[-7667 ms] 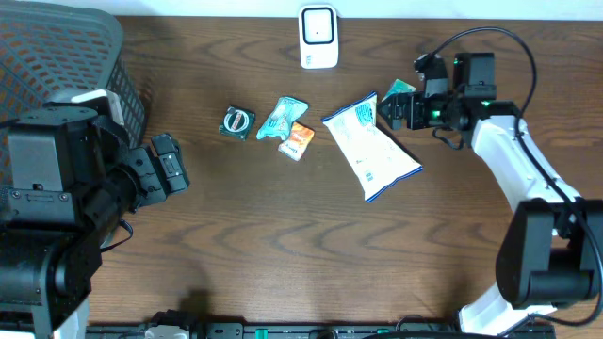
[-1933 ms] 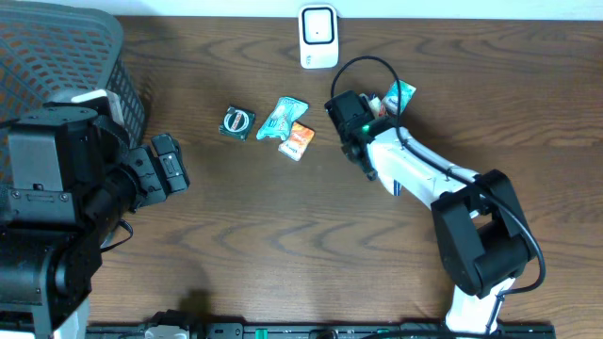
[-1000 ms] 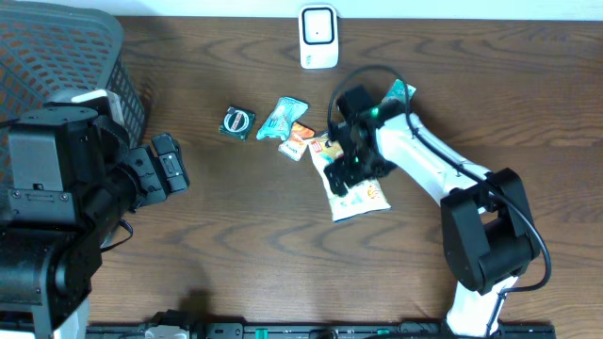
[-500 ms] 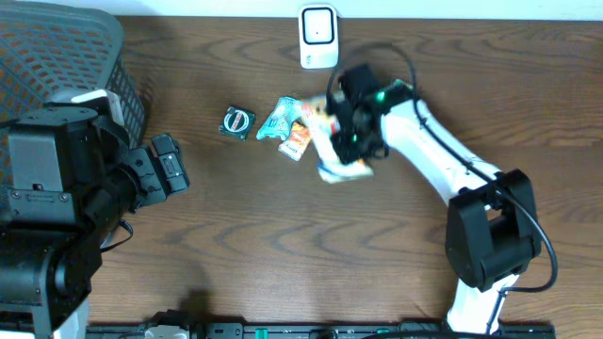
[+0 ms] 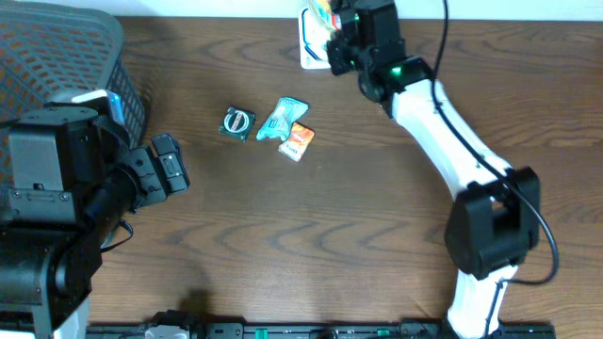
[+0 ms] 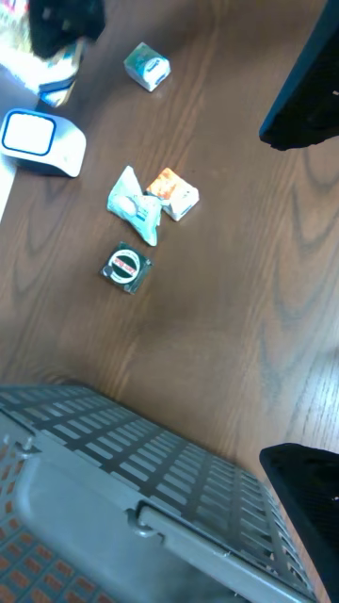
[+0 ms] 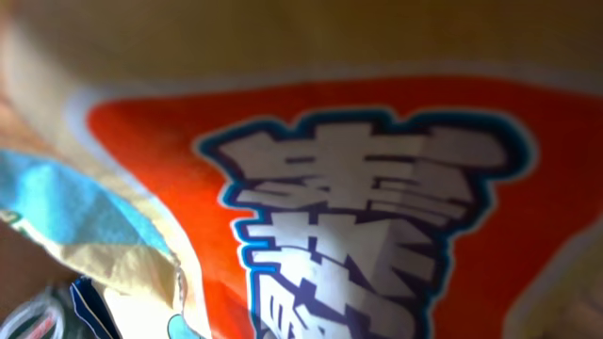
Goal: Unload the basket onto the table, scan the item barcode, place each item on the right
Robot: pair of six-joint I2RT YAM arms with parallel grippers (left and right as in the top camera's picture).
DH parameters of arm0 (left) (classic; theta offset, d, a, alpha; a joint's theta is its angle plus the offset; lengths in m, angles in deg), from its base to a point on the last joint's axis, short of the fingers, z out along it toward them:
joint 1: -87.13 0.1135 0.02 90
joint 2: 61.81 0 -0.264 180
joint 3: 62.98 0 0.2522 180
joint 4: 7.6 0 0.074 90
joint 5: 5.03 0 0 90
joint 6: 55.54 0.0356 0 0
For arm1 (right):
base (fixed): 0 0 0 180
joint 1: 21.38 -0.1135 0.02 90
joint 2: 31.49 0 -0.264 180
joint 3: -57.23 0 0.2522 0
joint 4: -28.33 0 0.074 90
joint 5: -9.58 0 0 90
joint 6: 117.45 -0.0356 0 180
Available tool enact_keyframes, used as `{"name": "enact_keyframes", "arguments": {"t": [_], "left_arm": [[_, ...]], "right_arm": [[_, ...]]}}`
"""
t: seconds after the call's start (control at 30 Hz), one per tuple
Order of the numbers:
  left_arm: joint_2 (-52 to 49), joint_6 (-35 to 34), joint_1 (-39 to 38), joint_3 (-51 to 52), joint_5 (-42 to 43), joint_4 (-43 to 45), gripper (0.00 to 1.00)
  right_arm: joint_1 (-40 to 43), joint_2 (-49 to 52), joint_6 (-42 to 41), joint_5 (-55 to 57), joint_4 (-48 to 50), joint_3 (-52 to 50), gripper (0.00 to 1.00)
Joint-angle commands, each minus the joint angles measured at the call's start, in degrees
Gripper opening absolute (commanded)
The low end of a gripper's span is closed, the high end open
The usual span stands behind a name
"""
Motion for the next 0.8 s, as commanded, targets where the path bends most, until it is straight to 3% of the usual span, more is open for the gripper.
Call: {"name": "enact_keyframes", "arguments": {"t": [0.0, 0.17, 0.43, 0.6, 0.77], "left_arm": [[0.1, 0.1, 0.1, -0.4, -0.3, -0.2, 0.98], [0.1, 0.1, 0.1, -0.4, -0.3, -0.2, 0.98], [0.1, 0.1, 0.1, -0.4, -0.3, -0.2, 0.98], [0.1, 0.1, 0.1, -0.4, -0.3, -0.2, 0.98], [0.1, 0.1, 0.1, -0.4, -0.3, -0.2, 0.98]], "right_arm": [[0.2, 5.9, -4.3, 0.4, 7.1, 1.3, 0.01], [0.1, 12.9, -0.3, 0.8, 24.5, 1.6, 0.01], [0.9, 13.4, -0.1, 5.9, 26.3, 1.8, 0.01], [4.9, 8.4, -0.2, 13.3, 17.7, 1.8, 0.01], [15.3, 3.5, -1.5, 22.0, -1.0, 1.8, 0.01]]}}
